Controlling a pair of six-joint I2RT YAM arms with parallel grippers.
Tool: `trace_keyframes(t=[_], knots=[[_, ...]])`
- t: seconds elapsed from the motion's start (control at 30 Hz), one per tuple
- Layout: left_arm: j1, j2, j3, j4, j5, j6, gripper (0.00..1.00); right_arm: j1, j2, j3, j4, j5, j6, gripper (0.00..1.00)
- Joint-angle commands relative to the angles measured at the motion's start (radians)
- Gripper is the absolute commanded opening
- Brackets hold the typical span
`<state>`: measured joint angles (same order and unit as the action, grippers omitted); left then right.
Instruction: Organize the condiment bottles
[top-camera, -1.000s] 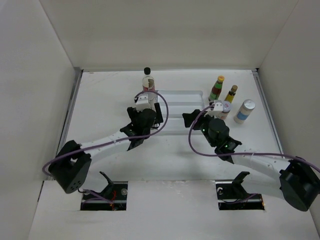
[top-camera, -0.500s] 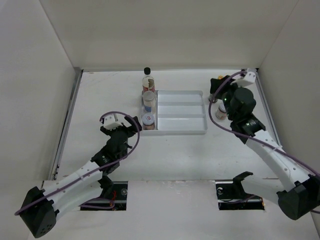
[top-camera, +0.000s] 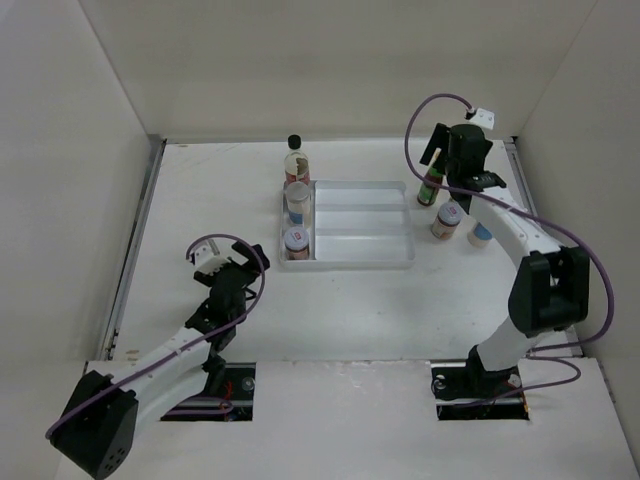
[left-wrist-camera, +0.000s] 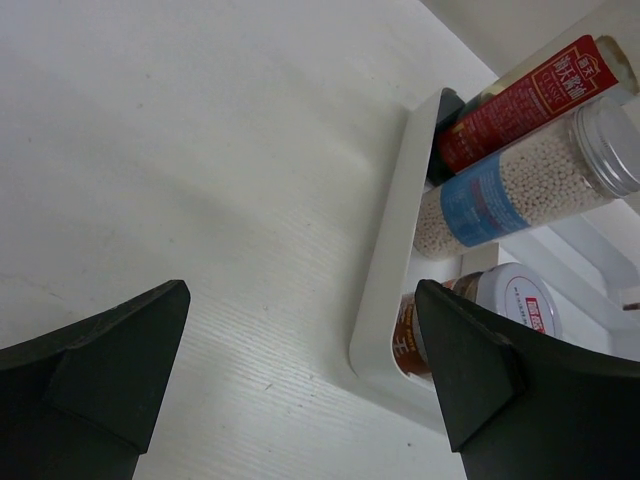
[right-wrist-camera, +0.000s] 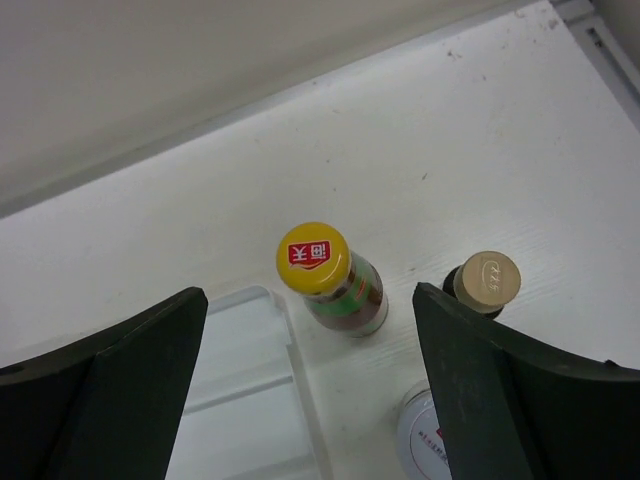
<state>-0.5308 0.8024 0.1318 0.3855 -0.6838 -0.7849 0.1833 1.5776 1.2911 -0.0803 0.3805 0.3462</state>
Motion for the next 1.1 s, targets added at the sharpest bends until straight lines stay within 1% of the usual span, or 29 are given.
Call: trace_keyframes(t=[0.0,0.27,0.37,0.43,0.57,0.63,0.67,0.73,0.8,1.07], knots=[[-0.016,0.030,-0.004,0.125,0.026,-0.039,1.00,-0.023,0.060,0.108,0.001,-0.029,-0.030,0.90],[-0.033,0.081,-0.009,0.161,-0.011,-0.036,1.00,-0.043,0.212,0.197,-0.010,-0.034,-0.033,0.74],[-0.033,0.103,-0.006,0.171,-0.011,-0.036,1.00,-0.043,0.262,0.237,-0.021,-0.038,-0.049,0.63],[-0.033,0.113,-0.004,0.176,-0.011,-0.034,1.00,-0.038,0.278,0.252,-0.024,-0.038,-0.053,0.52],[-0.031,0.126,0.000,0.181,-0.010,-0.034,1.00,-0.038,0.280,0.264,-0.026,-0.016,-0.078,0.39],[-0.031,0.129,0.000,0.182,-0.005,-0.034,1.00,-0.038,0.274,0.272,-0.030,0.012,-0.095,0.28],[-0.031,0.127,0.000,0.182,-0.005,-0.033,1.00,-0.038,0.265,0.274,-0.032,0.029,-0.105,0.24],[-0.033,0.124,0.000,0.182,-0.006,-0.033,1.00,-0.032,0.242,0.275,-0.023,0.063,-0.125,0.20],[-0.033,0.124,-0.001,0.182,-0.008,-0.033,1.00,-0.029,0.214,0.286,-0.012,0.081,-0.133,0.20],[-0.036,0.107,-0.004,0.182,-0.005,-0.031,1.00,0.001,0.111,0.359,-0.015,0.031,-0.139,0.20]])
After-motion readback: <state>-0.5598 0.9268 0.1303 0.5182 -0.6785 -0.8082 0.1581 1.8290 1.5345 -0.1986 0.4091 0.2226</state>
